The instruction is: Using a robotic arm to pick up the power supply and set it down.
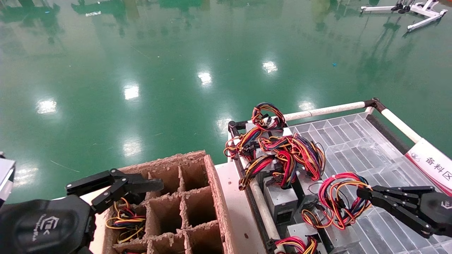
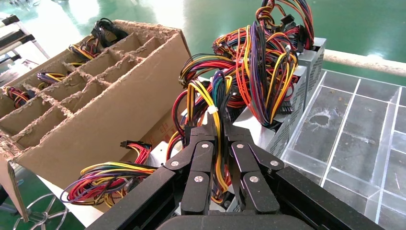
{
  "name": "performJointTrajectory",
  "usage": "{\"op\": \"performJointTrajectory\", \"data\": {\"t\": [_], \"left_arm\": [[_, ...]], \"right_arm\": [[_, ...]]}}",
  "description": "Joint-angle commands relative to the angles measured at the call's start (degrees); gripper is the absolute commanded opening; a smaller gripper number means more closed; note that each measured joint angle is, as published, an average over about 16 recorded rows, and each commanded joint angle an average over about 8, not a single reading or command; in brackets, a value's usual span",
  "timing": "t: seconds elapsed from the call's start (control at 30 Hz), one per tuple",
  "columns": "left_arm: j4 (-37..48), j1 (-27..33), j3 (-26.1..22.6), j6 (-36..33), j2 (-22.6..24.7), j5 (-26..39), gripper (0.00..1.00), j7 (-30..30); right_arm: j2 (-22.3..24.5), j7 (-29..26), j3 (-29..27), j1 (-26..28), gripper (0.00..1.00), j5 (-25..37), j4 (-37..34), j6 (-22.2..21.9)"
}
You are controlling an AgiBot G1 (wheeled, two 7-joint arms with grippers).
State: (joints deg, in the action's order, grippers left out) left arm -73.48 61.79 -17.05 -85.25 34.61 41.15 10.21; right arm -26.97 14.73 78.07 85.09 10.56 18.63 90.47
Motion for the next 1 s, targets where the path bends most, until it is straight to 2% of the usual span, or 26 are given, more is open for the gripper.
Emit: {"op": "performJointTrajectory", "data": {"t": [0.03,0.4,0.73,1.0], "left_arm": [[0.00,0.00,0.00,0.00,0.00,0.00,1.00,0.00],[0.01,0.00,0.00,0.00,0.00,0.00,1.00,0.00],[0.05,0.02,-0.01,0.00,0.00,-0.02,1.00,-0.01],[0.07,0.02,-0.01,0.01,0.00,-0.03,1.00,-0.02]], "right_arm": [[-0.13,-0.08,0.04,0.01,1.00,0.02,-0.17,0.01],[0.20,-0.10,-0.14,0.03,1.00,-0.31,0.71,-0.11],[1.36,-3.23,-1.63,-0.13,1.00,-4.47,6.39,-0.01],[1.27,-4.05,-3.49,-0.87,1.00,-4.61,8.29,-0.04]]}}
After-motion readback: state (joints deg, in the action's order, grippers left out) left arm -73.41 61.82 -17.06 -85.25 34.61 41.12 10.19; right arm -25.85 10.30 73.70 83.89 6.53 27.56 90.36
